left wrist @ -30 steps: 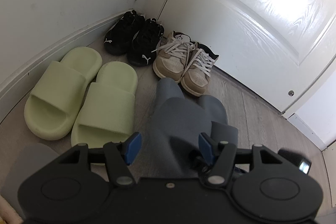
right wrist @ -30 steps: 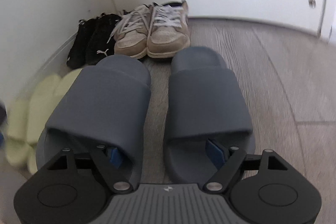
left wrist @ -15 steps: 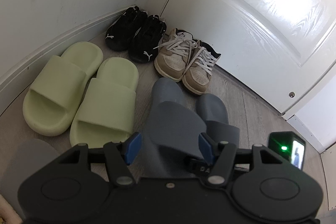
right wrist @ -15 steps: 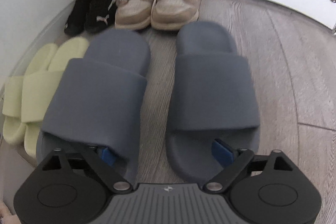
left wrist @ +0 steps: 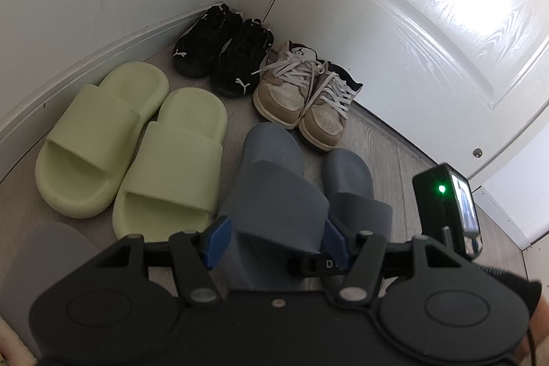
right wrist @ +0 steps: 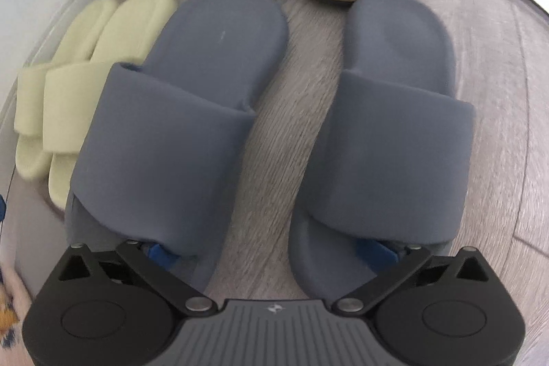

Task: Organize scattered shoes
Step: 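Lower the dark grey slides beside the green slides with the right gripper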

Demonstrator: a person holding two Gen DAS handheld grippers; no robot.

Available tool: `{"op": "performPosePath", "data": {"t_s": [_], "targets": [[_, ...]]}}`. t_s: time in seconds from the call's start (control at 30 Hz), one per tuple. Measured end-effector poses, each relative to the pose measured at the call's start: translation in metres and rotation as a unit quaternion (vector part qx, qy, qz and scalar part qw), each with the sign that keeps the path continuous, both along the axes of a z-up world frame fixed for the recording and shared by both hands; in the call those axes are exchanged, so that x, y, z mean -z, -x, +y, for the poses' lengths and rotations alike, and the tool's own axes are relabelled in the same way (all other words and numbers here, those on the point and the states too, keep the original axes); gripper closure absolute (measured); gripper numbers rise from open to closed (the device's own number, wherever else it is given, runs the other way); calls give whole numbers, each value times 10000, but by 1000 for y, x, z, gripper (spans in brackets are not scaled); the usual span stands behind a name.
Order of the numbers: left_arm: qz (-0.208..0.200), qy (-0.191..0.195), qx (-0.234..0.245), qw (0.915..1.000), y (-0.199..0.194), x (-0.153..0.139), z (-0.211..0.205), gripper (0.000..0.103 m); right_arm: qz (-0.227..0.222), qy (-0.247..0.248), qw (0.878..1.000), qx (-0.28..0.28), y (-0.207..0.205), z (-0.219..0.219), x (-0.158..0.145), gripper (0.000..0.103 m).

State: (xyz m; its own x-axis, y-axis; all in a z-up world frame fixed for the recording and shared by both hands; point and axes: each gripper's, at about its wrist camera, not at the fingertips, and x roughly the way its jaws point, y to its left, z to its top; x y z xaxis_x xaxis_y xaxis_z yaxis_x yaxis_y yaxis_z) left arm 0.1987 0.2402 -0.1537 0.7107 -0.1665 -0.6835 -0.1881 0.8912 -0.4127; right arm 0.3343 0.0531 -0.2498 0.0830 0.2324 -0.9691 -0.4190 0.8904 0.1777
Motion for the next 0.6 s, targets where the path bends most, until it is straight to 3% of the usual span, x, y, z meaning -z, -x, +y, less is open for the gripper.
{"op": "performPosePath", "data": {"t_s": [0.13,0.23,0.37,0.5,0.6], "targets": [[-26,-3,-4,10000,1,-1,0,42,378,-162,9991,-74,-15,-5,-1,0],[-37,0,-38,10000,2,-1,0,42,282,-396,9988,102,-12,-12,-4,0],[-24,38,-74,10000,1,-1,2,42,-1351,-328,9902,101,40,-12,-5,0],[-9,64,-90,9999,1,0,3,42,-2259,-285,9737,119,84,-13,0,0],[36,75,-90,9999,-1,2,3,42,-2681,-344,9627,124,106,-15,0,0]]}}
